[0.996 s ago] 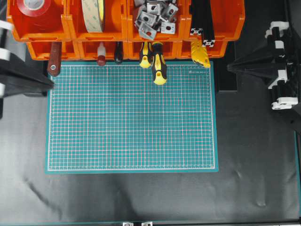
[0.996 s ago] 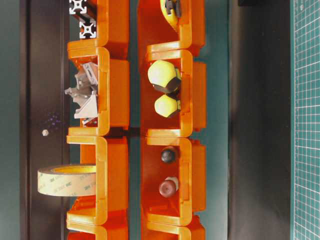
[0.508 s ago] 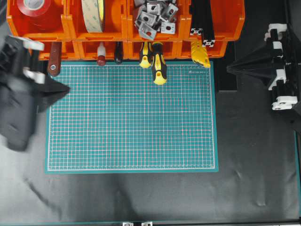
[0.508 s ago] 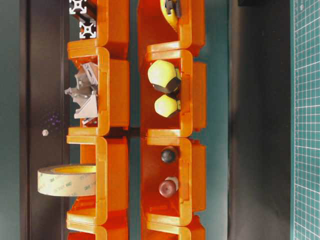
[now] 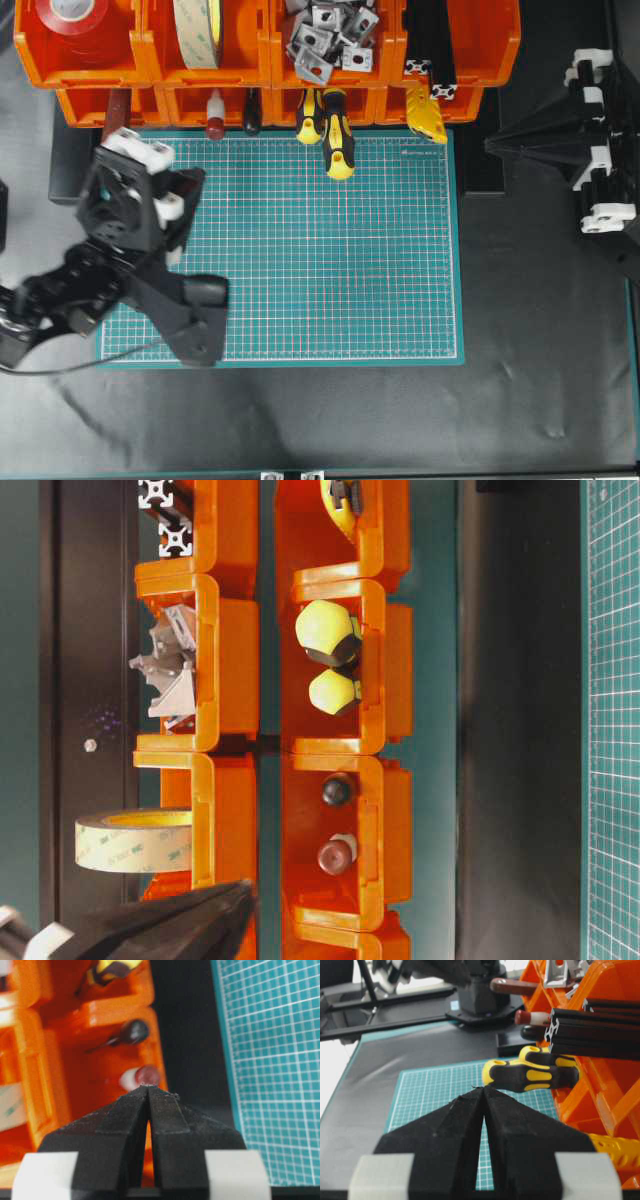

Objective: Pick red screwdriver from container rack with left arm.
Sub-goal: 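Move the left gripper forward toward the rack's red-handled screwdriver, then align the open left gripper around the red screwdriver handle and close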

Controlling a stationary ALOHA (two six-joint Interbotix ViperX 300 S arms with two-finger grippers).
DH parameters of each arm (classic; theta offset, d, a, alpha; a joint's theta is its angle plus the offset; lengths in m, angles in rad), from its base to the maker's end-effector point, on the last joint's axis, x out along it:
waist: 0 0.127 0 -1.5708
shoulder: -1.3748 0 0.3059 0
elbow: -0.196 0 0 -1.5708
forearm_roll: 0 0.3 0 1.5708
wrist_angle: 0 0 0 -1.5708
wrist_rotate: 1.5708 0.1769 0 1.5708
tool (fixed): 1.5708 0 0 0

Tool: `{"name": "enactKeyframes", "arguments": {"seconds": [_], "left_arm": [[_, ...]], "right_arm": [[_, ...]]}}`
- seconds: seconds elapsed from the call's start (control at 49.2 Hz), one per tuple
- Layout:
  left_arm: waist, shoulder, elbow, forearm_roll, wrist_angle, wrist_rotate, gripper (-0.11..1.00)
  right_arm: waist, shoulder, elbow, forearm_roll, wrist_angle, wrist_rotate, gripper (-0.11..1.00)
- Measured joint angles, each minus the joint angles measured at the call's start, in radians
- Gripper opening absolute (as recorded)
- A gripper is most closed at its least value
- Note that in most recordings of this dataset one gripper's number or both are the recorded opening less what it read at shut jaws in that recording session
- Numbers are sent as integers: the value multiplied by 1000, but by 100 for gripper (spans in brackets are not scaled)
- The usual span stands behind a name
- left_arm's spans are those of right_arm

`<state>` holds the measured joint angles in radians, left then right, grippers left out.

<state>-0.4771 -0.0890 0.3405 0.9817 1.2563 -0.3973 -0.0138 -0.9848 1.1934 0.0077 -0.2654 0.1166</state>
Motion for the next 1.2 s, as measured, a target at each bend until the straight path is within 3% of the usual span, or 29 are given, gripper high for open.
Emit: {"name": "enactKeyframes", "arguments": {"seconds": [0.61, 0.955, 1.077, 1.199], "left_arm": [[117, 81, 2, 2, -123, -2, 0], [110, 81, 2, 2, -133, -2, 1], [110, 83, 0, 3, -120, -8, 15], [110, 83, 0, 3, -117, -34, 50]], "right_arm": [[2, -78, 26, 0, 92, -2, 0], [3, -147, 28, 2, 176, -2, 0], [3, -152, 32, 0, 187, -2, 0], [3, -152, 40, 0, 187, -2, 0]]}}
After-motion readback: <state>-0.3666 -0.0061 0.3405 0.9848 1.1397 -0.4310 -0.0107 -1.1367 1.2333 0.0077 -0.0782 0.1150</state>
